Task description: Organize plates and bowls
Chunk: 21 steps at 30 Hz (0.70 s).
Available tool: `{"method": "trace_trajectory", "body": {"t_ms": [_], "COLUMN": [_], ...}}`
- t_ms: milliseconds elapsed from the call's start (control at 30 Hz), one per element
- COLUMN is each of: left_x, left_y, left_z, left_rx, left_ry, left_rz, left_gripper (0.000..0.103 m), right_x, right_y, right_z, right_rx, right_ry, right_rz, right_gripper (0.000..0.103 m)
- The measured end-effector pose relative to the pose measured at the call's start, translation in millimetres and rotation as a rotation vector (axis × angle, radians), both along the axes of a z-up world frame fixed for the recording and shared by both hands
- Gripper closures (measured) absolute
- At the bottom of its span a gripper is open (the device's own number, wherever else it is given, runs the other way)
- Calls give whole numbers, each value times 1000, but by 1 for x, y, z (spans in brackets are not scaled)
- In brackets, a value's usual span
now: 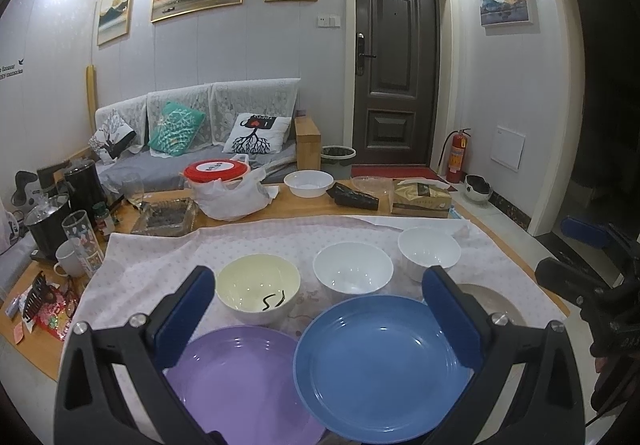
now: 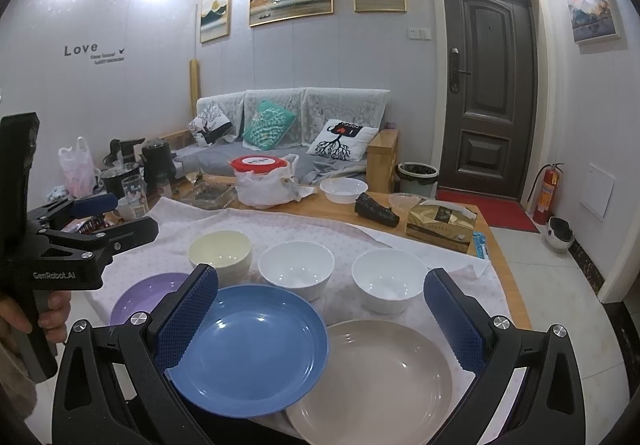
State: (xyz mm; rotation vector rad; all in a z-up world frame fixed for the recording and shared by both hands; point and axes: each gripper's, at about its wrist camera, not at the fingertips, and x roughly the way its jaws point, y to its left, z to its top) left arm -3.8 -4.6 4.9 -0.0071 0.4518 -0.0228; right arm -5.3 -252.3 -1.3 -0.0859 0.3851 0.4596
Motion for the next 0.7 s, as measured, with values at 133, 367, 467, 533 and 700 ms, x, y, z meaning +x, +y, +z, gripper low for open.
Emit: {"method": "trace_trajectory", "body": {"t_ms": [133, 367, 467, 533, 700], "left_x": [0, -1, -1, 0, -1], "left_y": [0, 0, -1, 0, 1], "left_z": [1, 1, 1, 1, 1], "left_rx": [-2, -2, -4, -2, -3], "left_ry": [-3, -3, -4, -3, -3], "left_rz": [0, 0, -1, 0, -1], "left_gripper": [0, 0, 0, 0, 0], "right_x": [0, 0, 0, 0, 0], "right_y": [0, 0, 0, 0, 0], "right_z": [-1, 0, -1, -1, -1], "right_rx": [-1, 1, 2, 3, 4], "right_ry": [0, 3, 4, 4, 4], "right_rz": [0, 0, 0, 0, 2], "right_gripper": [1, 1, 1, 1, 1]}}
